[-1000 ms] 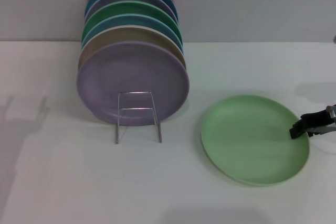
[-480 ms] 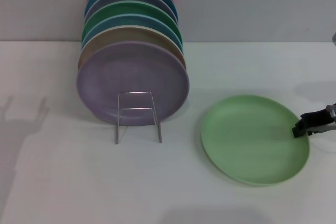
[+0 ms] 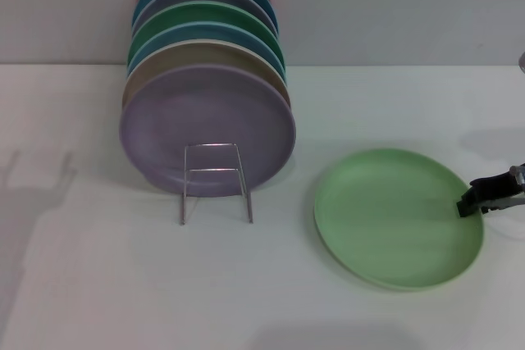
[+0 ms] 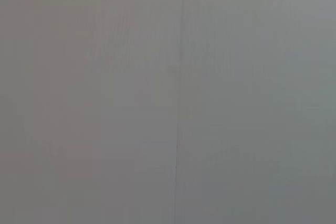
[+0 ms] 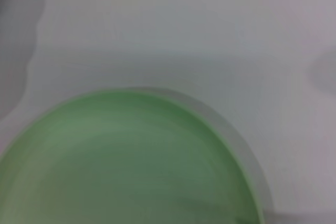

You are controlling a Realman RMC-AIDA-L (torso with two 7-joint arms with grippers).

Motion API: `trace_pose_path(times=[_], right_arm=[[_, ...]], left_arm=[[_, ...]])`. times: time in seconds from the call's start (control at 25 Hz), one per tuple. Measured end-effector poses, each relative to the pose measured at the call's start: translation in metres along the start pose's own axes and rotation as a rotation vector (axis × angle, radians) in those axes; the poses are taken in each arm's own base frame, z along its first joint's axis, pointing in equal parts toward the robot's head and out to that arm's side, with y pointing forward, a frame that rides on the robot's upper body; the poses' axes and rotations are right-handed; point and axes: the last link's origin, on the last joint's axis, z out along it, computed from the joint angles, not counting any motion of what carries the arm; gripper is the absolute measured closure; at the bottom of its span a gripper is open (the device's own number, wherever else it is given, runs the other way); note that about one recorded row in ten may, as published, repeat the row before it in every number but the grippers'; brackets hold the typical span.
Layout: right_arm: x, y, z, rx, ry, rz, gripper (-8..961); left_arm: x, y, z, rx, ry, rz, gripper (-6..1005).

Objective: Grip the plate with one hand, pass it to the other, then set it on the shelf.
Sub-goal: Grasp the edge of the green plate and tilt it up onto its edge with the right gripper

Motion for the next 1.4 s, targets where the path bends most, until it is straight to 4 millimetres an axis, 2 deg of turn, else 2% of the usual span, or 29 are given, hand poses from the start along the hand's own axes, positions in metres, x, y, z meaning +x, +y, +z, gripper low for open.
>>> trace_pose_path(times=[0.24, 0.48, 0.84, 1.08, 1.4], right_arm=[[0.001, 0.000, 0.001, 0.000, -0.003, 0.002, 797], [0.002, -0.001, 0.001, 0.001, -0.002, 0.003, 859], [0.001, -0.001, -0.001, 0.007, -0.016, -0.013, 861], [0.001, -0.001, -0.002, 0.009, -0.023, -0.025, 923], [0.003, 0.002, -0.018, 0.037, -0.123, -0.118, 924]], left_arm=[[0.000, 0.000, 0.000, 0.000, -0.001, 0.001, 170], [0.000, 0.000, 0.000, 0.000, -0.001, 0.001, 170], [0.000, 0.000, -0.001, 0.001, -0.003, 0.001, 170], [0.000, 0.000, -0.001, 0.001, -0.003, 0.001, 170], [0.000, -0.001, -0.001, 0.003, -0.002, 0.001, 170]])
